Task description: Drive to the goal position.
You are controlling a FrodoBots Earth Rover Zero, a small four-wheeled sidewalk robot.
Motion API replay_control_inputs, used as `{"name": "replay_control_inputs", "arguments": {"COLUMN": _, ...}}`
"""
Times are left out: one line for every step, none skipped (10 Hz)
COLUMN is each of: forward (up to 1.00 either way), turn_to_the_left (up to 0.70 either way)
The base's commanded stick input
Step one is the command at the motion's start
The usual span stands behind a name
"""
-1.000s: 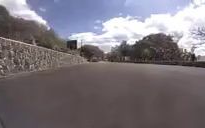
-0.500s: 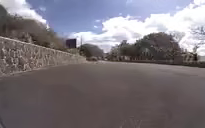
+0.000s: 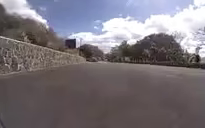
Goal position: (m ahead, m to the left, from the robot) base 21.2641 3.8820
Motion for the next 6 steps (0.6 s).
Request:
{"name": "replay_control_inputs", "arguments": {"forward": 0.85, "turn_to_the_left": 0.01}}
{"name": "replay_control_inputs", "arguments": {"forward": 0.85, "turn_to_the_left": 0.01}}
{"name": "replay_control_inputs", "arguments": {"forward": 0.85, "turn_to_the_left": 0.01}}
{"name": "replay_control_inputs", "arguments": {"forward": 0.85, "turn_to_the_left": 0.01}}
{"name": "replay_control_inputs", "arguments": {"forward": 0.85, "turn_to_the_left": 0.01}}
{"name": "replay_control_inputs", "arguments": {"forward": 0.85, "turn_to_the_left": 0.03}}
